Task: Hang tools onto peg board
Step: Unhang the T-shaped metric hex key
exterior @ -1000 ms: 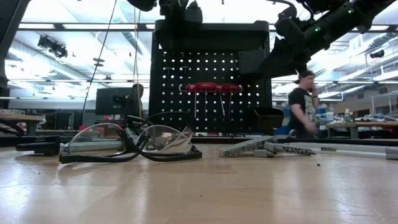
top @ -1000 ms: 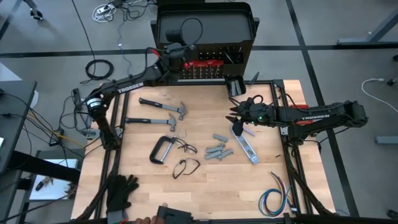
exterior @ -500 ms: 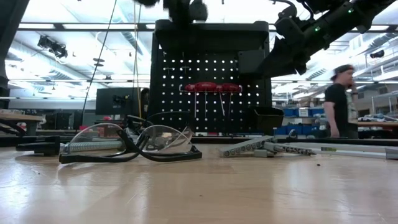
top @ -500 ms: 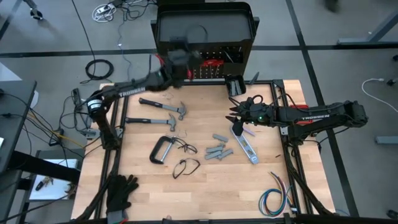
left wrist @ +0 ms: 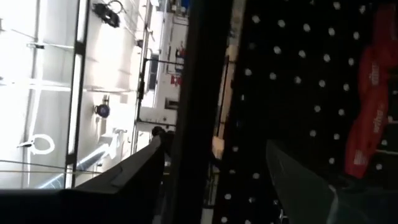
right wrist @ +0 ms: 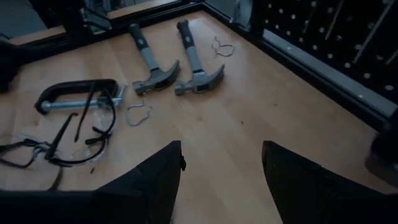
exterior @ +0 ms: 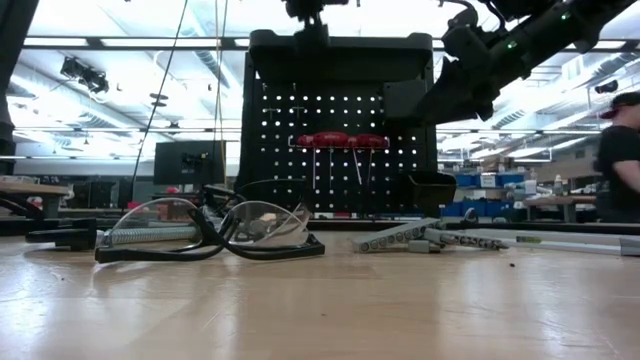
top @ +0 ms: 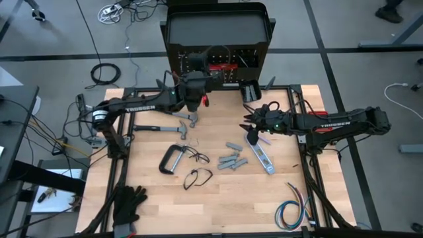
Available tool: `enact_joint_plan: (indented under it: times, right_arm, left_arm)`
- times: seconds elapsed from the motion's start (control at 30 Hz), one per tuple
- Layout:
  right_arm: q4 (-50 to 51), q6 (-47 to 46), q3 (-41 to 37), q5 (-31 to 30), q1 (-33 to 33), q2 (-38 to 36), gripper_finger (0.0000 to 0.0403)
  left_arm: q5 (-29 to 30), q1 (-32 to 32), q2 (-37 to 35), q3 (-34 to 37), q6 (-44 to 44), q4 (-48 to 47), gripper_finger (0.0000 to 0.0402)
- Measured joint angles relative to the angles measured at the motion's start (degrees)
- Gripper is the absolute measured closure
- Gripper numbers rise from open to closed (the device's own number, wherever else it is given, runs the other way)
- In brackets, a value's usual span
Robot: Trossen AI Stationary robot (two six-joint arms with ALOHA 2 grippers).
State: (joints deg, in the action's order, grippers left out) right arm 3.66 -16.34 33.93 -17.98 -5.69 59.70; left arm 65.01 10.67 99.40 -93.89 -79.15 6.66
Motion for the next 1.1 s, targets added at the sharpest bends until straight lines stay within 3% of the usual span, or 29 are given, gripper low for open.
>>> enact_joint_plan:
  times: [0.13,0.23,0.47,0.57,0.67,0.77,0.93,1.1]
  right_arm:
    - [0.1,-0.1,0.0,0.2,0.1,0.0,0.0173]
    - [1.7,-0.2,0.0,0.9,0.3,-0.4,0.0173]
    - [6.4,-0.2,0.0,1.6,0.4,-6.2,0.0173]
    - [6.7,-0.3,0.0,1.3,0.4,-9.1,0.0173]
    - [7.1,-0.3,0.0,1.2,0.4,-11.1,0.0173]
    - [8.7,-0.3,0.0,1.1,0.4,-12.2,0.0173]
    - [9.8,-0.1,0.0,-1.2,0.4,-12.2,0.0173]
    - [9.1,1.9,0.0,-2.2,0.4,-12.1,0.0173]
  left_arm:
    - [0.9,-2.9,-1.6,-0.1,2.1,-1.5,0.0115]
    - [1.0,-4.4,-2.9,-0.1,11.0,-10.0,0.0110]
    - [-5.9,-6.1,-6.2,1.0,49.7,-39.4,0.0107]
    - [-11.6,-5.8,-5.9,3.9,63.3,-46.2,0.0107]
    - [-17.3,-5.9,-6.1,10.3,71.7,-42.2,0.0107]
    - [-19.3,-6.8,-5.9,19.0,76.0,-35.2,0.0107]
    - [-19.3,-7.3,-5.9,35.0,77.5,-7.2,0.0107]
    - [-18.6,-3.7,-5.5,44.3,77.7,16.8,0.0107]
